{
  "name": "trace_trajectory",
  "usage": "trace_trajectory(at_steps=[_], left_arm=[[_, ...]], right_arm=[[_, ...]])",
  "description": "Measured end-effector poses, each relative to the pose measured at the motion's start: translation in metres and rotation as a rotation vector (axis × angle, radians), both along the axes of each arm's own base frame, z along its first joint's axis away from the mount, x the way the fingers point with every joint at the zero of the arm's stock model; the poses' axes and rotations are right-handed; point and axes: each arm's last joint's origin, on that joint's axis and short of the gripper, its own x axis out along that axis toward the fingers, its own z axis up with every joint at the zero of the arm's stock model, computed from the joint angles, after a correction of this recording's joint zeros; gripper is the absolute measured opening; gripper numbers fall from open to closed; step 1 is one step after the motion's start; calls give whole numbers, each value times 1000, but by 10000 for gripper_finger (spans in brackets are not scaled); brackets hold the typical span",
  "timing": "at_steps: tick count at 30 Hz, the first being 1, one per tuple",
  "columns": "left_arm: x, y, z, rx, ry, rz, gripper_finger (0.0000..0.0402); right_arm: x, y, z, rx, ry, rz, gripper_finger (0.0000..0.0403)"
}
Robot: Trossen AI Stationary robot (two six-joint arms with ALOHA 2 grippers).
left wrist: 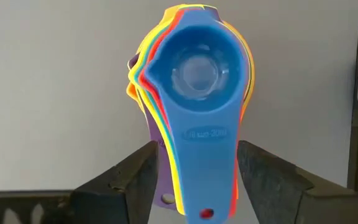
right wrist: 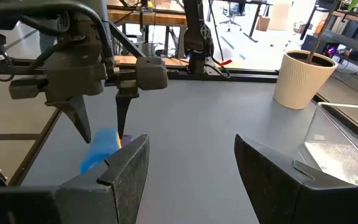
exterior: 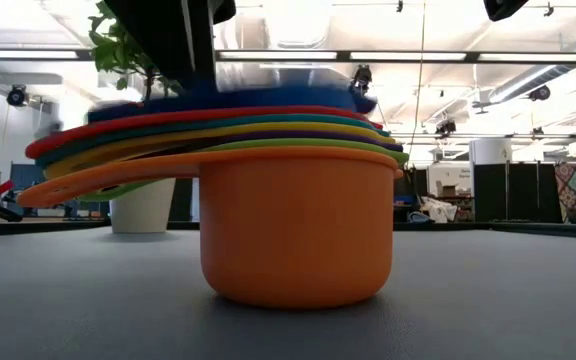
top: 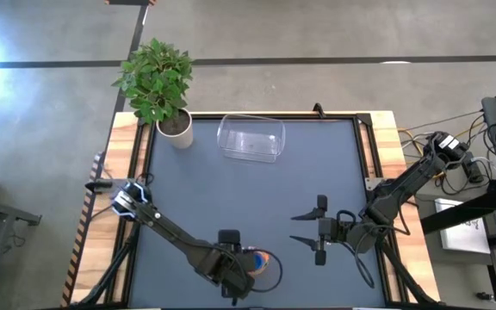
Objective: Nest measuring cups in basket
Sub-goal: Put the nested measuring cups into the top center bin
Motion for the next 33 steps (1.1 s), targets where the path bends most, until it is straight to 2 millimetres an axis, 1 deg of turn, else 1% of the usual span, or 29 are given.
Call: trace_trajectory(at_steps=[6, 10, 13, 15, 19, 22, 24, 27, 29, 33], left_arm=[[0, 1, 2, -16, 6, 19, 205], [-2, 2, 9, -32, -9, 21, 206], [-2, 2, 10, -31, -9, 18, 214], [-2, 2, 10, -23, -11, 6, 227], [-2, 4, 12, 35, -33, -14, 268], [-5, 7, 19, 79, -54, -26, 295], [-10, 7, 23, 106, -66, -34, 304], [-19, 11, 26, 100, -76, -37, 302], [-26, 14, 26, 64, -117, -37, 294], [-44, 23, 23, -120, -242, -57, 275]], right_arm=[[0, 0, 0, 0, 0, 0, 224], [0, 0, 0, 0, 0, 1, 224], [0, 0, 0, 0, 1, 2, 224], [0, 0, 0, 0, 1, 2, 224], [0, 0, 0, 0, 1, 2, 224], [0, 0, 0, -1, 1, 2, 224], [0, 0, 0, -1, 1, 2, 224], [0, 0, -1, -3, 3, 3, 224], [0, 0, -1, -3, 3, 3, 224], [0, 0, -1, -4, 5, 3, 224]])
